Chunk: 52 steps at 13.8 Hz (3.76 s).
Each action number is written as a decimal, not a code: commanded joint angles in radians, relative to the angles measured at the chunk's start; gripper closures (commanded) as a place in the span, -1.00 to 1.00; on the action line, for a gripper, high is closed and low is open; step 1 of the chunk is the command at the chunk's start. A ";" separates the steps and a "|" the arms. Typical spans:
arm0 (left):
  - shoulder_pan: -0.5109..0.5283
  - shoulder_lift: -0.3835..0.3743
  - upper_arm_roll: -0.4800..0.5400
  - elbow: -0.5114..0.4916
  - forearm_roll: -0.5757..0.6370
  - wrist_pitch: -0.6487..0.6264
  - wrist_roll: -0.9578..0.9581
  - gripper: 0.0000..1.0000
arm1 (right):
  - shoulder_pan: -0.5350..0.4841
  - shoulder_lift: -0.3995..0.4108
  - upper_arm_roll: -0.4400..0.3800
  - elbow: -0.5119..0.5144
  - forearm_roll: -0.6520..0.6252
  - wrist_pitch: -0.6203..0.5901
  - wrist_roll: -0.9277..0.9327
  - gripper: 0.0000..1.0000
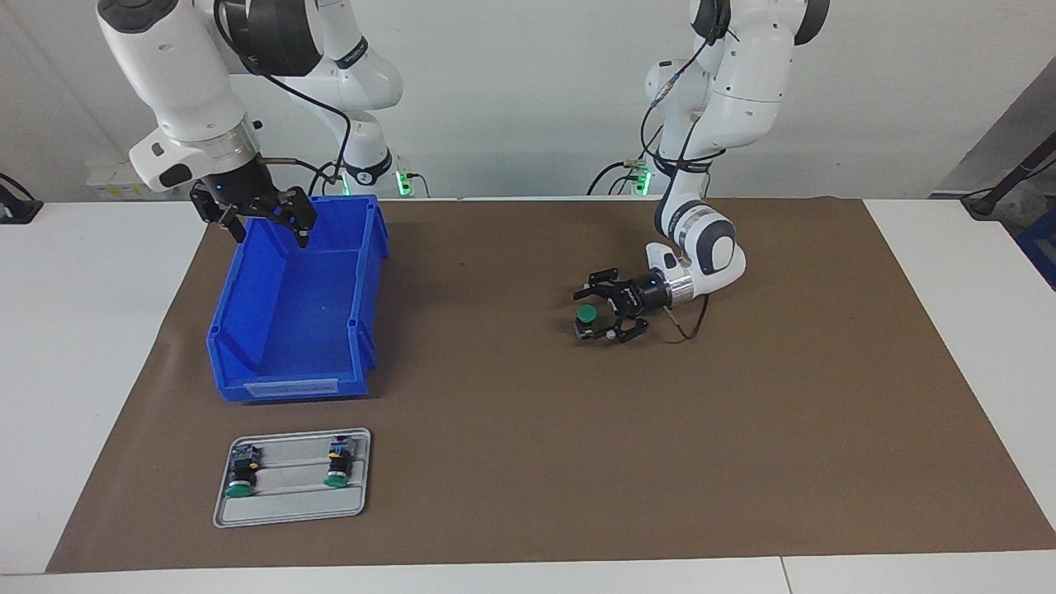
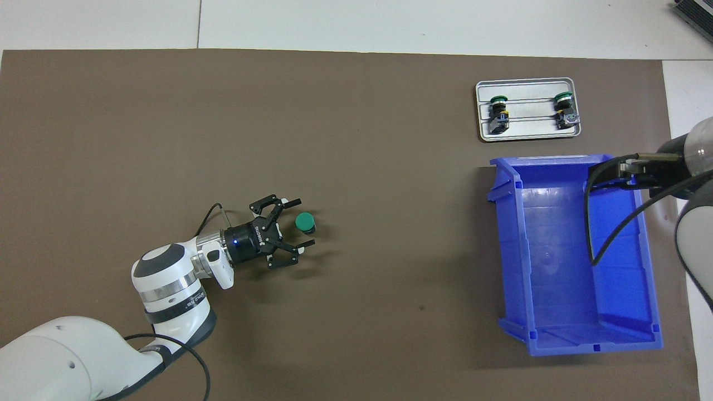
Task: Place and press button with both arms
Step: 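Lower the button onto the table and open the left gripper, then withdraw the left gripper away from the standing button, then move the left gripper above the green button top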
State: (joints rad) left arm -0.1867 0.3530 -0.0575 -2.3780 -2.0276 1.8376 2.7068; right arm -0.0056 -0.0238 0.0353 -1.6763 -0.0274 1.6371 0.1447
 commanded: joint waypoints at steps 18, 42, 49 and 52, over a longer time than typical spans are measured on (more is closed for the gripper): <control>0.348 -0.011 0.004 0.126 0.213 0.017 -0.223 -0.95 | -0.007 -0.019 0.005 -0.020 0.007 0.018 -0.022 -1.00; -0.020 -0.356 -0.012 0.600 1.745 0.204 -2.542 -0.88 | -0.007 -0.019 0.005 -0.020 0.006 0.018 -0.022 -1.00; -0.190 -0.390 -0.018 0.468 1.858 0.209 -2.887 0.64 | -0.007 -0.019 0.005 -0.020 0.006 0.018 -0.022 -1.00; -0.243 -0.326 -0.018 0.442 1.916 0.250 -2.941 0.98 | -0.007 -0.019 0.005 -0.020 0.006 0.018 -0.022 -1.00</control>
State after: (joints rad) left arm -0.4010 0.0065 -0.0897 -1.9026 -0.1459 2.0376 -0.2035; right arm -0.0056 -0.0241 0.0353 -1.6763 -0.0274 1.6371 0.1447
